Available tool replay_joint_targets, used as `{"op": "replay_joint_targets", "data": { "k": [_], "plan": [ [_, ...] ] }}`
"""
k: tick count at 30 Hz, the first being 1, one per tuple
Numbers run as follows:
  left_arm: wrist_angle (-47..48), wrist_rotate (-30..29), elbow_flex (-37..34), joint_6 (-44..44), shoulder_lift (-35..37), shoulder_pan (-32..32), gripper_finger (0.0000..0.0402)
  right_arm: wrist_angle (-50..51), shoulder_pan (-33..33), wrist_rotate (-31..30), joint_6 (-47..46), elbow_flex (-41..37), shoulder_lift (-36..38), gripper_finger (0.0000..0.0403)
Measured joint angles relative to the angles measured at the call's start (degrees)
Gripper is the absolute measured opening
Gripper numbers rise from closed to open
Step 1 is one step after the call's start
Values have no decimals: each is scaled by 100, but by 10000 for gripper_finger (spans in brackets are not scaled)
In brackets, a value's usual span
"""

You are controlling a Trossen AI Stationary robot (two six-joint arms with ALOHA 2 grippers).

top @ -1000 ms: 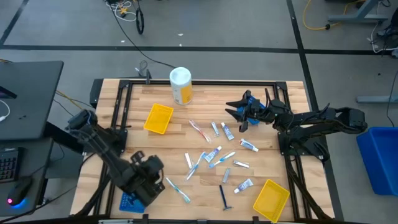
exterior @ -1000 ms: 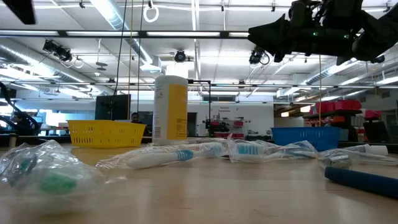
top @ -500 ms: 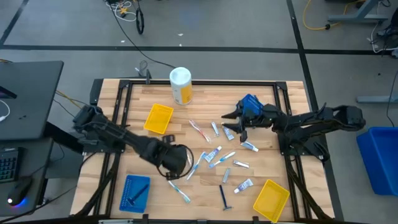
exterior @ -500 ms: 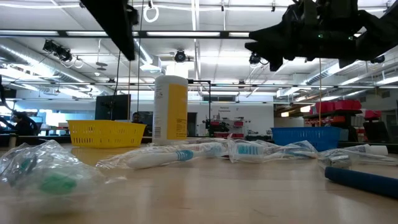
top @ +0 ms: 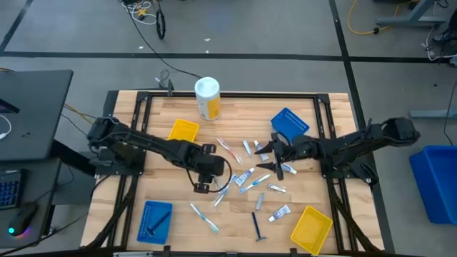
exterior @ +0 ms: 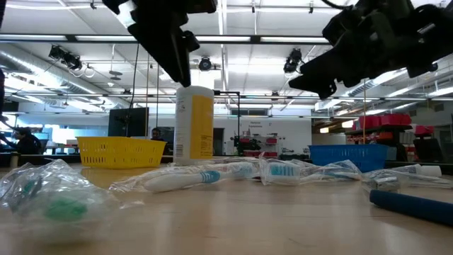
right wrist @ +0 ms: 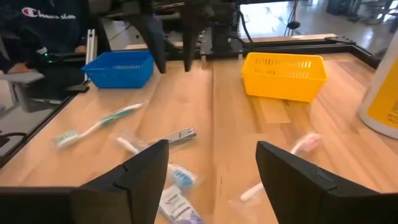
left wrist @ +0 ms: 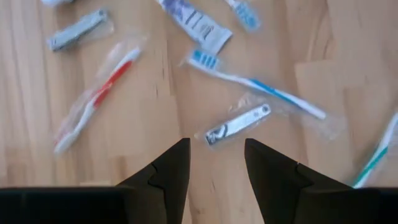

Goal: Pick & Place Travel size toiletries
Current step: Put the silver nail cutter into the top yellow bin

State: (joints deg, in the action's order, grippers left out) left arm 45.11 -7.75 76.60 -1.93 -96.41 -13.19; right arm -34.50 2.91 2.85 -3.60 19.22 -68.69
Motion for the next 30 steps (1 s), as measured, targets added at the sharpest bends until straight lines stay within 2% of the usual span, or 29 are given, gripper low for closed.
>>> {"op": "replay_joint_targets", "data": {
  "k": [5,12,16,22,26,30],
  "plan": [
    [-231,275,-3,616,-449,37,162,2,273,-419,0,0,0,248],
    [-220,694,-3,1564,-1171,-121,162,93,430,-430,-192,2,2,232],
    [-308,524,-8,2199,-1417,-177,162,88,453,-430,-212,2,2,224],
    [-494,342,-5,2365,-1437,-159,162,88,453,-431,-216,2,2,213],
    [-571,476,-5,2487,-1452,-159,162,90,453,-431,-214,2,2,207],
    [-512,425,-12,2642,-1707,-160,162,95,453,-430,-214,2,2,201]
  ]
}}
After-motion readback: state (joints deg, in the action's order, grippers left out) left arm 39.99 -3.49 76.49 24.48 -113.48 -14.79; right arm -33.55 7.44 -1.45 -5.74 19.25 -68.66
